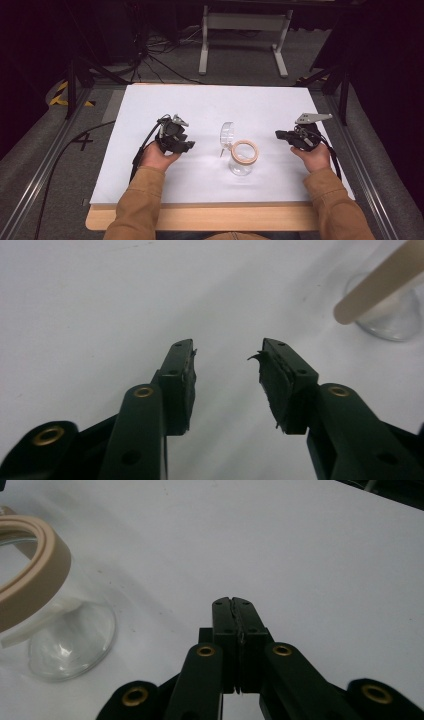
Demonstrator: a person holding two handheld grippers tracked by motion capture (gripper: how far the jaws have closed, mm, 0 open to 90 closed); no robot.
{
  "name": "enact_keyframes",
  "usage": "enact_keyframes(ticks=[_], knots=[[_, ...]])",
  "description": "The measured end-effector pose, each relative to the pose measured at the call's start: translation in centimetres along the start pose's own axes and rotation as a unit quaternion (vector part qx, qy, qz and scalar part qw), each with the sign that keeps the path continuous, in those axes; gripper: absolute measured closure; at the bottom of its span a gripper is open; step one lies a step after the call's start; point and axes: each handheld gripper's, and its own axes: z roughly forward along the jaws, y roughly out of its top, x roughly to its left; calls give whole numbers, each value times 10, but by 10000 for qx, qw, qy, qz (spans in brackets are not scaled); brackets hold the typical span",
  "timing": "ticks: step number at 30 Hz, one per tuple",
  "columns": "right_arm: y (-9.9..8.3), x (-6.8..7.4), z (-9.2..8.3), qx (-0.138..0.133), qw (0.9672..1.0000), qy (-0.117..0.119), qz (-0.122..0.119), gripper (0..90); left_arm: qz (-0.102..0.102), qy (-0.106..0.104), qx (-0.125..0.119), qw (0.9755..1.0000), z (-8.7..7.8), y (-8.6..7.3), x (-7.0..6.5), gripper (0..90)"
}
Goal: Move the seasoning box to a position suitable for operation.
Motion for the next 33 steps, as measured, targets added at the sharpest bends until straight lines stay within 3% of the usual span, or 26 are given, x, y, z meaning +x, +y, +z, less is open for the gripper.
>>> enact_keyframes(ticks=[4,9,11,12,13,14,24,33], knots=[[5,7,2,126,9998,48,-138,889,-176,-168,-156,9996,-8,2,1,664],[9,15,1,234,9993,78,-280,889,-28,-242,-140,9996,-12,4,-4,753],[10,17,1,255,9992,129,-264,889,14,-434,-257,9987,-15,5,-5,770],[10,18,2,275,9992,157,-260,889,-1,-626,-335,9975,-16,5,-7,781],[10,20,3,318,9989,184,-304,889,-1,-626,-335,9975,-16,5,-7,794],[11,21,4,338,9987,217,-326,890,27,-825,-363,9959,-16,7,-10,807],[12,40,21,552,9955,528,-554,889,225,-842,-165,9961,-12,11,-20,793],[11,58,39,729,9919,762,-715,889,156,-873,-221,9958,-11,12,-24,735]])
